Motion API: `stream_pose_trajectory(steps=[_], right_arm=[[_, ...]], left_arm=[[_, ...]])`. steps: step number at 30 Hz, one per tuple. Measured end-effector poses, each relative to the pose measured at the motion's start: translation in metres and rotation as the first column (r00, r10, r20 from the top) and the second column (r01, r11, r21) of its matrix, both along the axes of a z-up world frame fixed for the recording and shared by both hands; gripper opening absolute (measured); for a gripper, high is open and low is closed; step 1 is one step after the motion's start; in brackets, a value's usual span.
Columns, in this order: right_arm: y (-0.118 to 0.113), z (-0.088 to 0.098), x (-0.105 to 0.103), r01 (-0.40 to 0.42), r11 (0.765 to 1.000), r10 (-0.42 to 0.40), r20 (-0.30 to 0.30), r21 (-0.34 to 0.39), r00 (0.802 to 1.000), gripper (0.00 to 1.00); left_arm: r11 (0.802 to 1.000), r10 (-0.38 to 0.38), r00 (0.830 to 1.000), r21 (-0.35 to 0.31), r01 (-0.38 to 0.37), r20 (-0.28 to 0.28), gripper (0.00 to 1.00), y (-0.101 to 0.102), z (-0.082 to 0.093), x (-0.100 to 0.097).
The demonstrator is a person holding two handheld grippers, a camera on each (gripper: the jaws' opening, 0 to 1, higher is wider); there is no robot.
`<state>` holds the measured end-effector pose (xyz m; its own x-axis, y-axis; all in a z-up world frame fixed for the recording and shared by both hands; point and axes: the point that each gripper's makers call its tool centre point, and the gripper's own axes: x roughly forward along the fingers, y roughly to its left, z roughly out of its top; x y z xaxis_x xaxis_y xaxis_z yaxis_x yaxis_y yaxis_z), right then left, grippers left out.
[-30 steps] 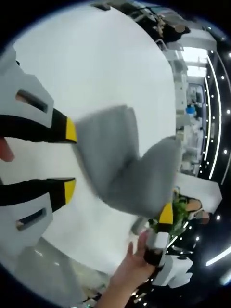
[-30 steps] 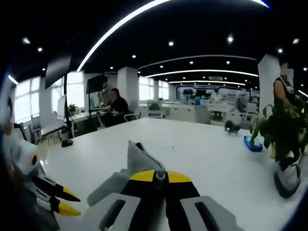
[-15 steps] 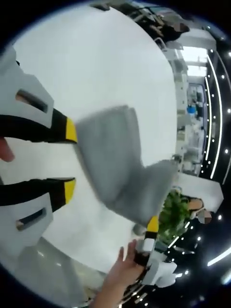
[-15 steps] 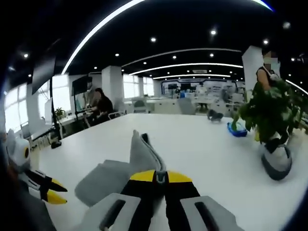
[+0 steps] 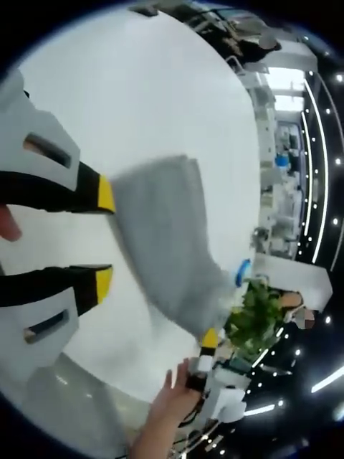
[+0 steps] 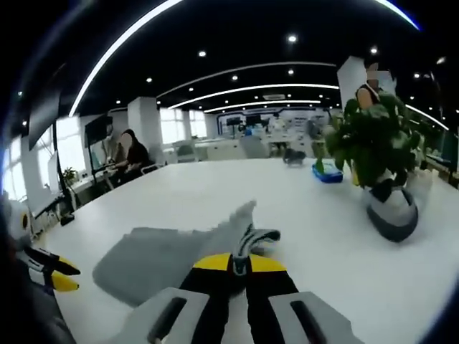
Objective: Open the folded towel by lifting each exposed corner and separating the folded layers until the towel lies flat within the target outline without major curled edges
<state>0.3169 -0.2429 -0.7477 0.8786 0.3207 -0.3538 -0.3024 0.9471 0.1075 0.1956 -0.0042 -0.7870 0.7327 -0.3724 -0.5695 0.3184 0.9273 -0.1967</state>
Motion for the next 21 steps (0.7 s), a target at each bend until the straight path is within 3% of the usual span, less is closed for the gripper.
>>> stream_pose_trajectory(steps=[10, 13, 18, 21], right_arm=[[-0.017, -0.023, -0.01, 0.081, 0.995, -0.079, -0.042, 0.057, 0.996, 0.1], [-0.021, -0.021, -0.008, 0.097, 0.995, -0.096, -0.028, 0.013, 0.995, 0.17], [-0.026, -0.015, -0.008, 0.129, 0.991, -0.128, -0.028, 0.027, 0.991, 0.22], [-0.015, -0.015, -0.012, 0.109, 0.993, -0.107, -0.045, 0.049, 0.993, 0.26]], left_arm=[[0.999, -0.007, 0.999, -0.05, 0.009, 0.04, 0.27, 0.007, 0.022, 0.011], [0.999, -0.023, 0.997, -0.031, 0.025, 0.074, 0.28, 0.016, 0.033, 0.033], [0.997, -0.076, 0.992, 0.013, 0.075, 0.1, 0.31, 0.026, 0.04, 0.073], [0.995, -0.1, 0.988, 0.037, 0.097, 0.119, 0.33, 0.029, 0.04, 0.097]])
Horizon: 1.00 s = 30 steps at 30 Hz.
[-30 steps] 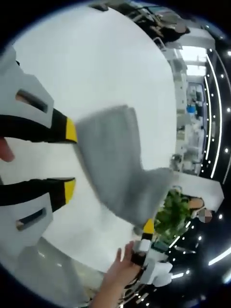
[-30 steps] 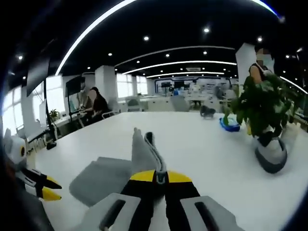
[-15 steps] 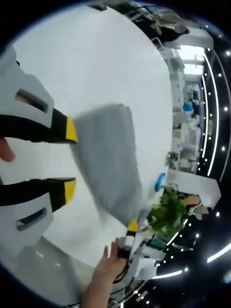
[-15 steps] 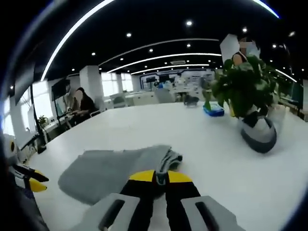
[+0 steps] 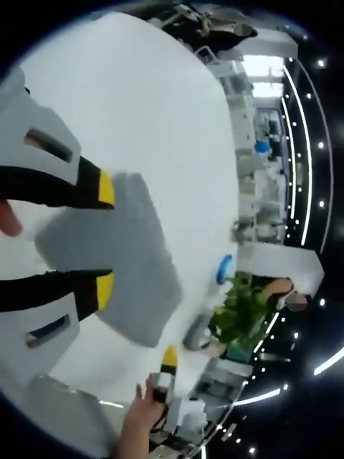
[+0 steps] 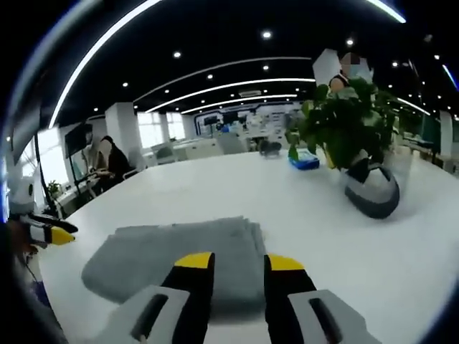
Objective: Open the folded towel by lifting each exposed corner and separating the folded layers until the towel lies flat within the target outline without major curled edges
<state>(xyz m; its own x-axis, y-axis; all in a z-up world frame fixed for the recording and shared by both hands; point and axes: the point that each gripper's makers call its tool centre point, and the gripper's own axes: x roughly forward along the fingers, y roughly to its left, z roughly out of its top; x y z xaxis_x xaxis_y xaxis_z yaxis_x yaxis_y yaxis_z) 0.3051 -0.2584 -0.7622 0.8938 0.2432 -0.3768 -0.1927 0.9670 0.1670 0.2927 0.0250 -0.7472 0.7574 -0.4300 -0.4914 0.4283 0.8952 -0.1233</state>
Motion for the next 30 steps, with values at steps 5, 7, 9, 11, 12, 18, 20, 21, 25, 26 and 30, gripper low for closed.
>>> stream_pose_trajectory(steps=[5, 7, 9, 11, 12, 18, 20, 21, 25, 26, 30], right_arm=[[0.024, -0.008, -0.005, -0.052, 0.998, 0.051, -0.027, -0.045, 0.998, 0.33], [0.034, -0.012, -0.005, -0.058, 0.997, 0.056, -0.03, -0.059, 0.998, 0.35], [0.043, -0.023, -0.007, -0.083, 0.993, 0.078, -0.069, -0.08, 0.995, 0.35], [0.049, -0.031, -0.007, -0.104, 0.989, 0.094, -0.094, -0.103, 0.991, 0.34], [0.049, -0.034, -0.007, -0.104, 0.988, 0.093, -0.1, -0.117, 0.991, 0.34], [0.051, -0.051, -0.01, -0.117, 0.983, 0.097, -0.145, -0.139, 0.985, 0.33], [0.05, -0.057, -0.013, -0.127, 0.98, 0.101, -0.167, -0.154, 0.981, 0.32], [0.05, -0.059, -0.014, -0.127, 0.98, 0.1, -0.171, -0.154, 0.98, 0.31], [0.051, -0.062, -0.013, -0.127, 0.98, 0.099, -0.173, -0.155, 0.98, 0.31], [0.051, -0.062, -0.013, -0.127, 0.979, 0.099, -0.174, -0.157, 0.98, 0.31], [0.053, -0.065, -0.011, -0.14, 0.975, 0.109, -0.179, -0.175, 0.978, 0.29]], left_arm=[[0.998, -0.051, 0.999, 0.048, 0.051, 0.006, 0.35, -0.001, -0.013, 0.032], [0.997, -0.058, 0.998, 0.044, 0.058, 0.004, 0.36, -0.002, -0.019, 0.043], [0.996, -0.071, 0.997, 0.046, 0.071, 0.01, 0.38, -0.005, -0.025, 0.055], [0.992, -0.097, 0.995, 0.081, 0.095, 0.024, 0.42, -0.006, -0.032, 0.064], [0.99, -0.103, 0.994, 0.1, 0.1, 0.027, 0.43, -0.005, -0.035, 0.068], [0.979, -0.127, 0.992, 0.16, 0.124, 0.014, 0.45, 0.003, -0.054, 0.088], [0.98, -0.129, 0.992, 0.153, 0.128, -0.008, 0.44, 0.005, -0.061, 0.091], [0.979, -0.132, 0.991, 0.152, 0.133, -0.019, 0.44, 0.005, -0.063, 0.09], [0.978, -0.147, 0.988, 0.14, 0.152, -0.049, 0.42, 0.004, -0.073, 0.088], [0.979, -0.144, 0.988, 0.136, 0.149, -0.048, 0.42, 0.004, -0.072, 0.088], [0.984, -0.133, 0.989, 0.107, 0.139, -0.062, 0.38, 0.001, -0.074, 0.086]])
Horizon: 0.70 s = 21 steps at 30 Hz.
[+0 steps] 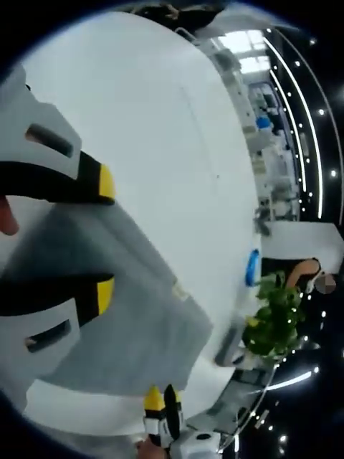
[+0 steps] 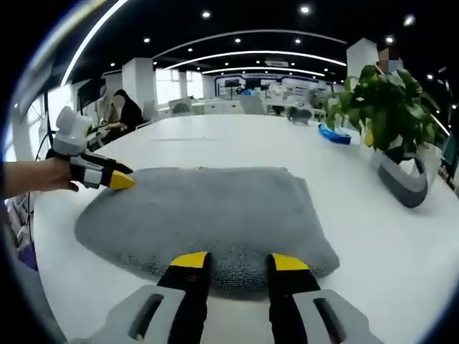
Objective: Open the folded towel by lifting each exposed corner and separating the folded layers until the towel lies flat within the target outline without major curled edges
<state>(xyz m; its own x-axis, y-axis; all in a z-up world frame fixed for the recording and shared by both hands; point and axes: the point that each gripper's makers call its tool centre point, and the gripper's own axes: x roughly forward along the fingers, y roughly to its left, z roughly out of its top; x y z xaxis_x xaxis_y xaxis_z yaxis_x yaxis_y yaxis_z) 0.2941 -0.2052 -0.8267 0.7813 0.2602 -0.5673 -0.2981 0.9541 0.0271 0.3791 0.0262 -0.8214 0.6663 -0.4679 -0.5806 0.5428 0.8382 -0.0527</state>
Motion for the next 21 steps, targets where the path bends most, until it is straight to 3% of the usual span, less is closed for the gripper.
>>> stream_pose_trajectory(steps=[9, 14, 21], right_arm=[[0.0, -0.001, 0.0, -0.037, 0.999, 0.037, -0.02, -0.001, 0.999, 0.28], [0.001, -0.003, 0.005, -0.094, 0.995, 0.093, -0.046, -0.017, 0.995, 0.28], [0.005, -0.004, 0.01, -0.197, 0.979, 0.191, -0.084, -0.06, 0.978, 0.28]], left_arm=[[0.999, 0.024, 1.0, 0.049, -0.024, 0.003, 0.34, -0.002, 0.001, -0.014], [0.995, 0.076, 0.997, 0.058, -0.075, -0.007, 0.33, 0.005, -0.002, -0.02], [0.986, 0.159, 0.987, 0.061, -0.158, -0.012, 0.33, 0.017, -0.004, -0.048]])
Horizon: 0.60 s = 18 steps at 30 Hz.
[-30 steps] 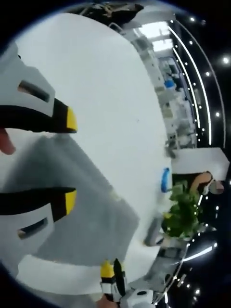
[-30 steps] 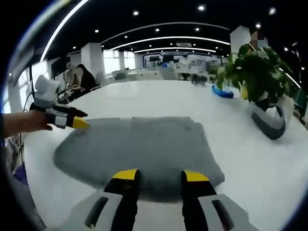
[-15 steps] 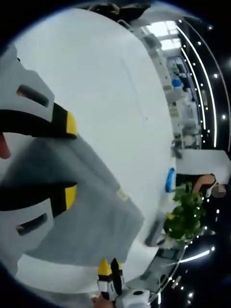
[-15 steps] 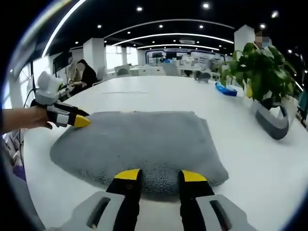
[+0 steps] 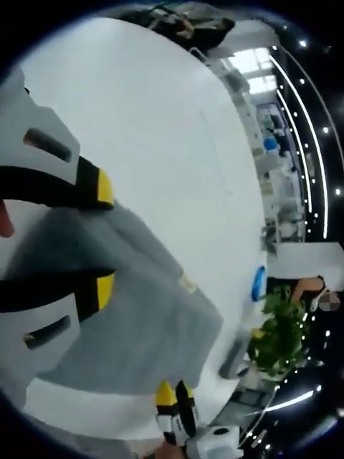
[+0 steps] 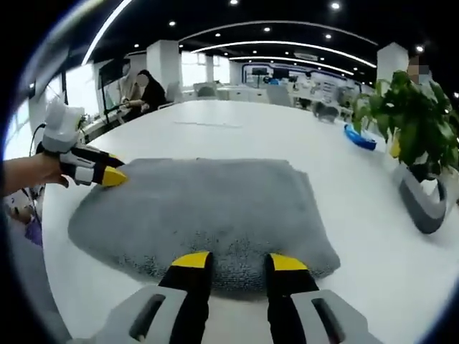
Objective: Open the folded towel by lifting each exposed corner and separating the folded layers until the towel lies flat within the target outline without major curled edges
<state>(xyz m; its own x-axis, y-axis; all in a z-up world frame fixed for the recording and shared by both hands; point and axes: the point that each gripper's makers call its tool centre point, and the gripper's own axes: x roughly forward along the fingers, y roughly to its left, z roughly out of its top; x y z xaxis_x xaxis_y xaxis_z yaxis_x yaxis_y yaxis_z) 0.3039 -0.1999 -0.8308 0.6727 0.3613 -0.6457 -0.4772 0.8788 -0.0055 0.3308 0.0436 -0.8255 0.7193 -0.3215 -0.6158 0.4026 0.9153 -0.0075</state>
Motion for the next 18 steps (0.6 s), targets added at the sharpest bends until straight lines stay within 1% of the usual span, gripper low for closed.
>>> stream_pose_trajectory(steps=[1, 2, 3, 4, 8, 9, 11, 15, 18], right_arm=[[0.0, 0.0, 0.001, -0.002, 1.0, 0.002, 0.0, 0.0, 1.0, 0.28], [0.004, 0.0, 0.003, -0.017, 1.0, 0.017, -0.005, -0.003, 1.0, 0.28], [0.007, 0.0, 0.003, -0.037, 0.999, 0.037, -0.003, -0.012, 0.999, 0.28], [0.011, 0.001, 0.004, -0.063, 0.998, 0.063, -0.004, -0.022, 0.998, 0.28], [0.018, 0.0, 0.013, -0.109, 0.994, 0.109, -0.015, -0.031, 0.994, 0.28], [0.021, -0.001, 0.018, -0.124, 0.992, 0.123, -0.02, -0.038, 0.992, 0.28], [0.026, -0.001, 0.025, -0.137, 0.99, 0.136, -0.024, -0.04, 0.99, 0.28], [0.034, -0.003, 0.034, -0.168, 0.985, 0.167, -0.024, -0.049, 0.986, 0.28], [0.046, -0.003, 0.04, -0.193, 0.98, 0.192, -0.021, -0.05, 0.981, 0.28]], left_arm=[[1.0, 0.005, 1.0, -0.001, -0.005, -0.003, 0.33, 0.001, 0.0, -0.002], [1.0, 0.027, 1.0, -0.005, -0.027, -0.013, 0.33, 0.004, 0.0, -0.009], [0.999, 0.033, 0.999, -0.003, -0.033, -0.014, 0.33, 0.005, 0.0, -0.013], [0.998, 0.06, 0.998, -0.007, -0.06, -0.02, 0.33, 0.008, -0.001, -0.015], [0.995, 0.096, 0.994, 0.0, -0.096, -0.047, 0.31, 0.01, -0.002, -0.024], [0.993, 0.116, 0.991, 0.001, -0.116, -0.06, 0.31, 0.012, -0.004, -0.028], [0.994, 0.113, 0.992, 0.004, -0.113, -0.055, 0.3, 0.014, -0.005, -0.032], [0.991, 0.133, 0.989, -0.006, -0.133, -0.061, 0.3, 0.021, -0.006, -0.045], [0.99, 0.142, 0.988, -0.007, -0.143, -0.062, 0.29, 0.025, -0.007, -0.048]])
